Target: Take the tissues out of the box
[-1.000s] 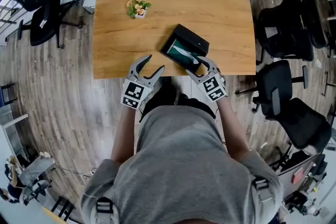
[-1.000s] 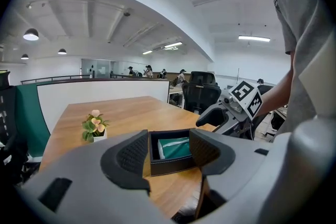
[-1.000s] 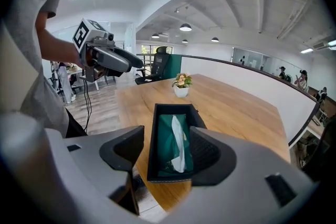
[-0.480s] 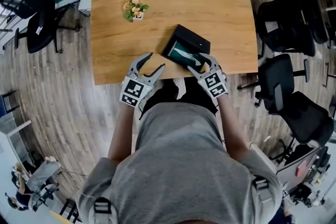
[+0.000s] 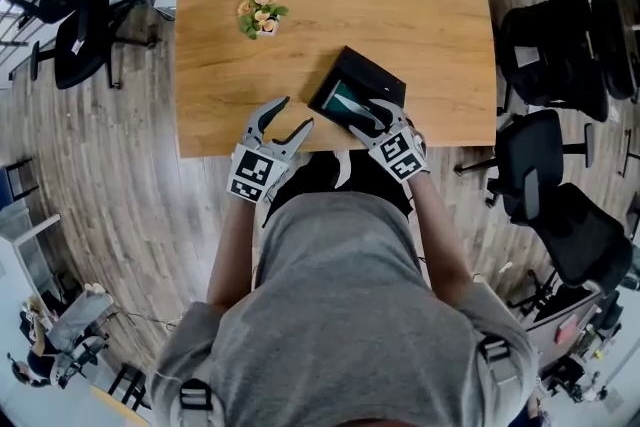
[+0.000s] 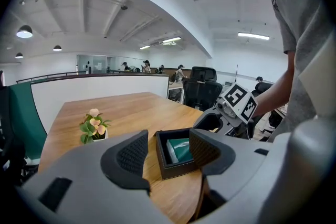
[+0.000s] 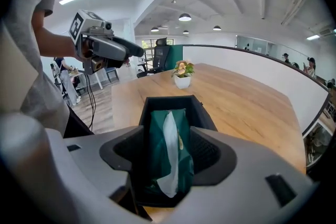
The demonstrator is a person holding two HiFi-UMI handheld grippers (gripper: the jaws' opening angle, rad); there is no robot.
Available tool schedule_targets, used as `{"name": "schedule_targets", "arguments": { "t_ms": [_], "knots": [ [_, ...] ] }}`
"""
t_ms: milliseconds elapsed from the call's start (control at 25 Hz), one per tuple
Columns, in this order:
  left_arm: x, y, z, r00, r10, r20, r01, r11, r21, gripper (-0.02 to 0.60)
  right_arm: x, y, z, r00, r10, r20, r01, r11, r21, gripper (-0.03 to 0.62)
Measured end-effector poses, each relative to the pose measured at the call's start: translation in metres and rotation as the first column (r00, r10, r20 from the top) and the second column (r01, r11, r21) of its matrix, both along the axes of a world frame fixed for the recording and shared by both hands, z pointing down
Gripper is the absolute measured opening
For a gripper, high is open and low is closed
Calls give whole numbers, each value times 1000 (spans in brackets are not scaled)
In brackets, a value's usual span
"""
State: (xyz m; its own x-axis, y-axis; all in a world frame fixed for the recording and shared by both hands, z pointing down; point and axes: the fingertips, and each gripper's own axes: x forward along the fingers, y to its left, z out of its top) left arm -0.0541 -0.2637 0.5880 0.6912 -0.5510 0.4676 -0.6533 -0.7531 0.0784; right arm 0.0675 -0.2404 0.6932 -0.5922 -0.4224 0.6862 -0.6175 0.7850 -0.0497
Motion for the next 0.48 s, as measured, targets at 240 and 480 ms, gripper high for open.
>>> {"name": "schedule_targets", "arguments": {
  "t_ms": [240, 480],
  "knots": [
    [-3, -1, 7, 1000, -15, 0, 15, 1000, -11, 261, 0, -6, 16, 998, -30, -57, 29, 999, -28, 273],
    [-6, 0, 8, 1000, -15, -5, 15, 1000, -10, 261, -1, -8, 25, 989, -54, -140, 46, 997, -57, 250]
  ]
}}
